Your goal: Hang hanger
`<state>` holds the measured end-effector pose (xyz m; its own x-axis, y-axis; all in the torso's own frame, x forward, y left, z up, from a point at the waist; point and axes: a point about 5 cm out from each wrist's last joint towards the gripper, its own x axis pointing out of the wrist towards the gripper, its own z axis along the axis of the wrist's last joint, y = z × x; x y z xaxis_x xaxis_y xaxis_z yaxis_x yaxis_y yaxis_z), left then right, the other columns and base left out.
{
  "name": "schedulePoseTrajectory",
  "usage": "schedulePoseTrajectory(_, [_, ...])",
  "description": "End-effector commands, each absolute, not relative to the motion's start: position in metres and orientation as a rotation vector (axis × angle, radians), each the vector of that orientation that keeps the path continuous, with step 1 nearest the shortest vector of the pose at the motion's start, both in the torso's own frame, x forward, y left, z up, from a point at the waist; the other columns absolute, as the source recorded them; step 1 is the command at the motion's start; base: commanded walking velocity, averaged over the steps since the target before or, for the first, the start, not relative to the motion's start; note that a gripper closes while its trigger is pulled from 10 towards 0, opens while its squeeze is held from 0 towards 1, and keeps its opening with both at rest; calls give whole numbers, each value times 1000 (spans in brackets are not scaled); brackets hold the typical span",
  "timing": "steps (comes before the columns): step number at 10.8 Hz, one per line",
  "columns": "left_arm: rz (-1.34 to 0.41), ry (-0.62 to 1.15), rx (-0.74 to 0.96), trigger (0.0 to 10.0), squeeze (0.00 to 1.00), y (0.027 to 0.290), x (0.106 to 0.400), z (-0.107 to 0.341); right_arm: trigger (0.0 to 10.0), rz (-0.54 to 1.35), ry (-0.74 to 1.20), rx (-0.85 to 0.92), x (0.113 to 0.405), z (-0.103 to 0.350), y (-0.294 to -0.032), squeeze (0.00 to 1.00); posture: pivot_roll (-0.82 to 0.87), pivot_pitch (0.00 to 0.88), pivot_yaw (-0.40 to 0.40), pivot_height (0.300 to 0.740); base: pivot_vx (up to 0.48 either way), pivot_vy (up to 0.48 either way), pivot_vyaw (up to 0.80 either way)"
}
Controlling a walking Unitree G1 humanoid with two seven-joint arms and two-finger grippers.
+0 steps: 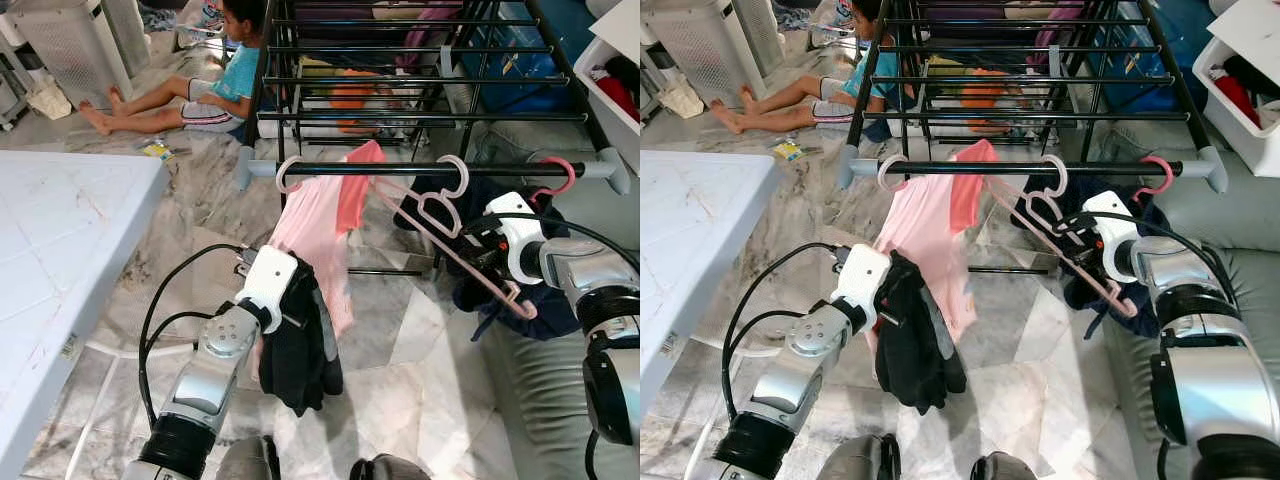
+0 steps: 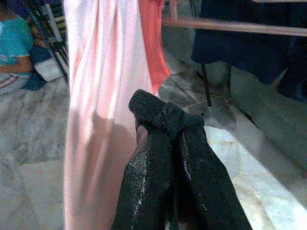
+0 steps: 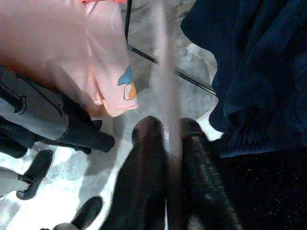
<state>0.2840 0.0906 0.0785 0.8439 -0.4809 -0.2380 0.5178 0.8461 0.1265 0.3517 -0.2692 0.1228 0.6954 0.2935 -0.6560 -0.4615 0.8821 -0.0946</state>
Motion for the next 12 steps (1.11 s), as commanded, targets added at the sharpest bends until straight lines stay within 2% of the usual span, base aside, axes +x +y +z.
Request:
schedulePoseTrajectory(1, [-576, 202, 158, 10000, 0, 87, 282, 81, 0, 434, 675, -268, 354, 127, -267, 0, -39, 68, 3, 740, 0, 0, 0])
schedulePoseTrajectory(3, [-616, 206, 170, 10000, 0, 81, 276, 78, 0, 428, 655, -198, 356, 121, -256, 0, -46, 42, -4, 740, 0, 0, 0])
schedulePoseTrajectory(4, [-633, 209, 162, 10000, 0, 80, 277, 79, 0, 423, 609, -99, 358, 116, -238, 0, -42, 33, -3, 740, 0, 0, 0])
schedulePoseTrajectory(6, [-645, 214, 157, 10000, 0, 80, 275, 79, 0, 349, 523, -54, 358, 107, -223, 0, -33, 37, 9, 740, 0, 0, 0])
schedulePoseTrajectory(7, [-621, 206, 157, 10000, 0, 82, 274, 79, 0, 248, 408, -14, 350, 99, -207, 0, -30, 36, 20, 740, 0, 0, 0])
schedulePoseTrajectory(8, [-582, 202, 168, 10000, 0, 85, 277, 79, 0, 188, 383, 21, 344, 93, -202, 0, -30, 38, 25, 740, 0, 0, 0])
schedulePoseTrajectory(9, [-516, 213, 154, 10000, 0, 92, 279, 78, 10000, 100, 334, 79, 330, 85, -194, 0, -35, 36, 32, 740, 0, 0, 0])
schedulePoseTrajectory(10, [-470, 232, 105, 10000, 0, 98, 280, 78, 10000, 51, 317, 96, 314, 74, -184, 0, -33, 37, 37, 740, 0, 0, 0])
schedulePoseTrajectory(11, [-476, 269, 40, 10000, 0, 100, 281, 81, 10000, -9, 345, -19, 311, 68, -182, 0, -28, 48, 35, 740, 0, 0, 0])
schedulePoseTrajectory(12, [-459, 227, 40, 10000, 0, 102, 285, 87, 10000, -44, 341, -5, 307, 69, -179, 0, -23, 61, 31, 740, 0, 0, 0])
